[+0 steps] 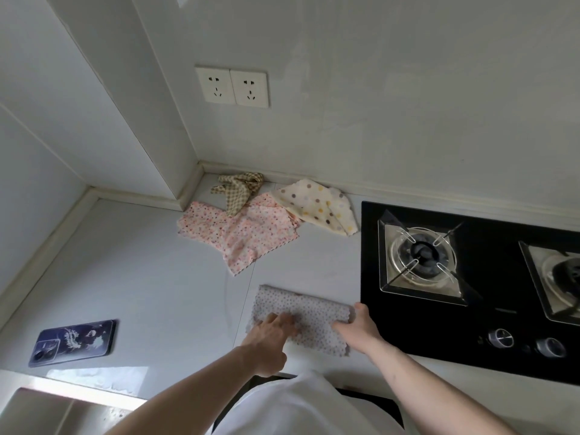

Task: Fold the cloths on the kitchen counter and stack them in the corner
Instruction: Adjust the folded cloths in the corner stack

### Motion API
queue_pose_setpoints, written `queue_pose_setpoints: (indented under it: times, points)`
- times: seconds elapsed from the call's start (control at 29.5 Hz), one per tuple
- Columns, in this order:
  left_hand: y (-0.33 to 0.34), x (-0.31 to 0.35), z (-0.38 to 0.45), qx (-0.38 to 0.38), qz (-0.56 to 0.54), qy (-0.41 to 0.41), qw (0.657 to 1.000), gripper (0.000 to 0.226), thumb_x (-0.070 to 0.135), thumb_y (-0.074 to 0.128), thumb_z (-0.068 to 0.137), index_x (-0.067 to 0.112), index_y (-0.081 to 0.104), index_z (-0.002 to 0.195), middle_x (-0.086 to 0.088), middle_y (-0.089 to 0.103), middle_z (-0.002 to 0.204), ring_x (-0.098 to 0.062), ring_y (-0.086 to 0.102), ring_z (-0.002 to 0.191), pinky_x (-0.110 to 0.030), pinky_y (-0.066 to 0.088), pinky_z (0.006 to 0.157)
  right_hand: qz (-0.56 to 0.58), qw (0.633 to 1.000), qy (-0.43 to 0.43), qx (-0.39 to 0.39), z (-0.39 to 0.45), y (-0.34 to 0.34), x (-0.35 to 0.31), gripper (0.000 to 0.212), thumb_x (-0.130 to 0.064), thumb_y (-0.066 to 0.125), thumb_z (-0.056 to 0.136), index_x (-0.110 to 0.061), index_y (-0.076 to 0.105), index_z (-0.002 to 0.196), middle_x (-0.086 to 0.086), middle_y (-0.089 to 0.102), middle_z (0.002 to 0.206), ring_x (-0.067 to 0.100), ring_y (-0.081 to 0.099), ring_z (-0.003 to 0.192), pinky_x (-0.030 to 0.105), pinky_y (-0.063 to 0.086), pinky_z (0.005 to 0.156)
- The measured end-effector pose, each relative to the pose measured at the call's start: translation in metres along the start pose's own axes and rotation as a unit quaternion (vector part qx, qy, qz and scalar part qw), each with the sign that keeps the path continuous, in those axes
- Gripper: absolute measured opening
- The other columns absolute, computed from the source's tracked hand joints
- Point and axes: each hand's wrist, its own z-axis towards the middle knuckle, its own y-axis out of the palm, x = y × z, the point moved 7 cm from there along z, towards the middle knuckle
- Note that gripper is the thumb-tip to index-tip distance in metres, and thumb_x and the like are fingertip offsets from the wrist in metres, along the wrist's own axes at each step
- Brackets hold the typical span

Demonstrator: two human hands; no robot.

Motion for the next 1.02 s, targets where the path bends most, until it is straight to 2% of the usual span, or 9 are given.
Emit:
queue_pose_setpoints:
  times: [0.14,0.2,0.27,0.44,0.58,0.71,0.88,0.95,1.02]
  points:
    - [0.005,-0.002,-0.01,0.01,-0.017,0.003,1.0,0.068,0.009,0.053,0.083,0.028,0.048,0.148,0.008,0.032,0.158,-0.02,0.03,0.141,-0.036,0.032,0.117,0.021,1.0,0.02,-0.01,0.005,0.008,0.012,0.037,-0.033,0.078,0.082,-0.019,0.067,0.113,0.004,0.073,0.11,0.015,0.069,0.089,0.024,0.052,0.064]
    - [0.009,-0.004,-0.014,0.011,-0.027,0.003,1.0,0.068,0.009,0.052,0.082,0.028,0.05,0.147,0.009,0.033,0.157,-0.019,0.03,0.14,-0.035,0.032,0.116,0.015,0.999,0.021,-0.022,-0.002,0.011,0.013,0.026,-0.032,0.078,0.085,-0.024,0.066,0.107,0.003,0.072,0.107,0.015,0.066,0.088,0.02,0.045,0.059]
    - [0.012,-0.003,-0.017,0.013,-0.039,0.002,0.999,0.066,0.01,0.053,0.082,0.028,0.052,0.146,0.01,0.035,0.157,-0.018,0.03,0.141,-0.035,0.032,0.116,0.014,1.0,0.005,-0.007,-0.007,0.008,0.012,0.021,-0.03,0.078,0.085,-0.017,0.07,0.1,0.002,0.072,0.1,0.012,0.065,0.082,0.021,0.044,0.059]
    - [0.015,0.005,-0.017,-0.003,-0.062,-0.005,0.998,0.064,0.013,0.055,0.086,0.03,0.05,0.148,0.009,0.035,0.157,-0.019,0.03,0.141,-0.034,0.033,0.116,0.093,0.995,-0.042,0.023,-0.019,-0.007,0.004,0.006,-0.023,0.071,0.09,-0.017,0.068,0.09,0.001,0.068,0.087,0.011,0.06,0.078,0.025,0.042,0.062]
    - [0.018,0.019,-0.012,-0.022,-0.073,0.011,0.997,0.066,0.017,0.059,0.087,0.031,0.046,0.151,0.011,0.034,0.159,-0.02,0.031,0.141,-0.038,0.039,0.114,0.119,0.992,-0.039,0.034,-0.016,-0.021,0.009,0.009,-0.026,0.071,0.091,-0.021,0.065,0.094,0.002,0.065,0.092,0.016,0.06,0.082,0.028,0.046,0.065]
    - [0.013,0.033,-0.007,-0.012,-0.095,0.045,0.994,0.068,0.008,0.054,0.082,0.032,0.052,0.145,0.015,0.033,0.161,-0.016,0.032,0.143,-0.03,0.036,0.115,0.112,0.991,-0.036,0.059,-0.014,-0.04,0.017,0.02,-0.033,0.073,0.091,-0.022,0.061,0.103,0.001,0.064,0.099,0.018,0.061,0.085,0.028,0.048,0.067]
    - [-0.002,0.014,-0.008,0.05,-0.11,0.006,0.993,0.062,0.012,0.053,0.082,0.028,0.055,0.142,0.008,0.04,0.155,-0.018,0.035,0.14,-0.031,0.033,0.117,0.133,0.984,-0.041,0.11,-0.009,-0.068,0.019,0.025,-0.03,0.073,0.091,-0.021,0.057,0.107,0.002,0.062,0.098,0.018,0.058,0.077,0.028,0.048,0.064]
    - [0.0,0.003,-0.012,0.043,-0.098,-0.009,0.994,0.064,0.014,0.054,0.084,0.028,0.05,0.147,0.007,0.035,0.158,-0.019,0.032,0.143,-0.033,0.032,0.118,0.158,0.981,-0.034,0.109,-0.008,-0.068,0.018,0.023,-0.026,0.072,0.092,-0.017,0.058,0.107,0.006,0.063,0.095,0.019,0.061,0.07,0.026,0.05,0.055]
    - [0.005,-0.004,-0.016,0.023,-0.094,-0.017,0.995,0.065,0.016,0.054,0.085,0.031,0.048,0.148,0.009,0.032,0.16,-0.018,0.029,0.145,-0.035,0.031,0.119,0.181,0.979,-0.027,0.089,-0.007,-0.059,0.014,0.022,-0.023,0.072,0.091,-0.015,0.059,0.107,0.009,0.065,0.098,0.02,0.064,0.07,0.026,0.055,0.056]
